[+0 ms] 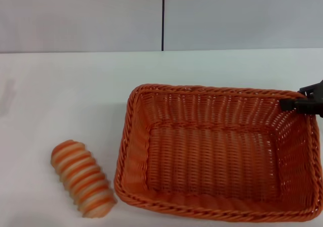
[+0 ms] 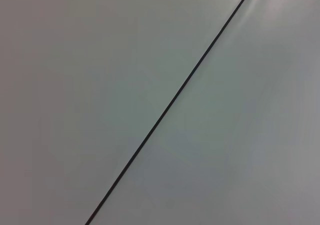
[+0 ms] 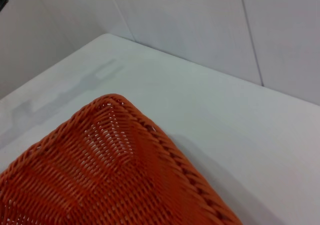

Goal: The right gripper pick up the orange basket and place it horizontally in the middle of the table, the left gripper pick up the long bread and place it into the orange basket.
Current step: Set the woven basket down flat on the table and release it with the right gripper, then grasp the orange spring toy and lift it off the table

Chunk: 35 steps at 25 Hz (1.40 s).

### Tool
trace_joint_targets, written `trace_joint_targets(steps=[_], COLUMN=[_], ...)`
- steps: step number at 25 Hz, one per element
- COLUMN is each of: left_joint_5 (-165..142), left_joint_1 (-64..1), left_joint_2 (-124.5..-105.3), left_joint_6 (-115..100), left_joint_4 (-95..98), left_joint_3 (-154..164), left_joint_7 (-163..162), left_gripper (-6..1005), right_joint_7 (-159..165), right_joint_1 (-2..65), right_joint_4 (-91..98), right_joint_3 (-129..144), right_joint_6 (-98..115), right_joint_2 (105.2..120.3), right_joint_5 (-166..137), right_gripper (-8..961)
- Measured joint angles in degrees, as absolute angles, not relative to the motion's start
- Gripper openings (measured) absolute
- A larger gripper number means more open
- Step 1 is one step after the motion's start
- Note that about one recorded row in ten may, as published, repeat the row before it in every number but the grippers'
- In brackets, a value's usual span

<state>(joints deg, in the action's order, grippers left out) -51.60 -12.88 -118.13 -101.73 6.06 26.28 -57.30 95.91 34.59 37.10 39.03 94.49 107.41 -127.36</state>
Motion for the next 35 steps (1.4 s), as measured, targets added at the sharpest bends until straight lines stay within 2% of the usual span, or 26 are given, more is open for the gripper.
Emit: trace_joint_targets(steps=[7,13,18,22,26,28,30,31,32,33,34,35], left_joint_5=[-51.59,-51.59,-51.59,-51.59,-51.59,-51.59,-51.59,-51.59,-51.59,-51.59,-51.59,-51.58], left_joint_1=[-13.22,-13.71,-13.90,-13.90,-13.88,-13.89,-13.88,-13.89,-13.89,-13.88,-13.89,-13.90], left_joint_2=[-118.21,-118.22,-118.22,-118.22,-118.19,-118.15,-118.12,-118.06,-118.06,-118.03,-118.01,-117.99], left_joint_6=[-101.06,-99.99,-99.77,-99.54,-99.25,-99.14,-99.14,-99.22,-99.22,-99.30,-99.30,-99.28], left_joint_4=[6.06,6.01,5.98,5.97,6.03,6.33,6.39,6.52,6.52,6.62,6.91,7.24], left_joint_3=[26.49,26.88,26.90,26.89,26.79,26.74,26.73,26.72,26.72,26.74,26.78,26.85], left_joint_7=[-57.26,-56.69,-56.60,-56.53,-56.51,-56.51,-56.51,-56.51,-56.51,-56.49,-56.47,-56.45], left_gripper=[787,785,784,782,781,780,780,780,779,779,779,778], right_joint_7=[95.94,95.55,94.97,93.93,90.81,86.05,84.08,80.30,80.30,77.65,77.65,75.51], right_joint_1=[34.74,36.70,37.89,37.10,33.84,29.17,27.33,23.75,23.75,20.20,20.20,16.93], right_joint_4=[37.21,37.04,37.31,38.17,39.22,39.82,39.81,39.58,39.58,39.37,39.37,39.15], right_joint_3=[38.92,39.19,39.12,37.57,34.70,32.30,31.53,29.91,29.91,28.50,28.50,26.70], right_joint_6=[92.89,90.80,89.98,89.62,90.07,91.46,92.01,93.44,93.44,94.24,94.24,94.74], right_joint_2=[107.39,108.46,109.40,109.55,109.63,110.25,110.50,111.32,111.32,112.27,112.27,113.58], right_joint_5=[-127.15,-126.89,-126.72,-124.20,-115.95,-105.44,-101.46,-93.92,-93.92,-88.19,-88.19,-83.74], right_gripper=[255,260,441,435,435,435,435,435,435,435,435,435])
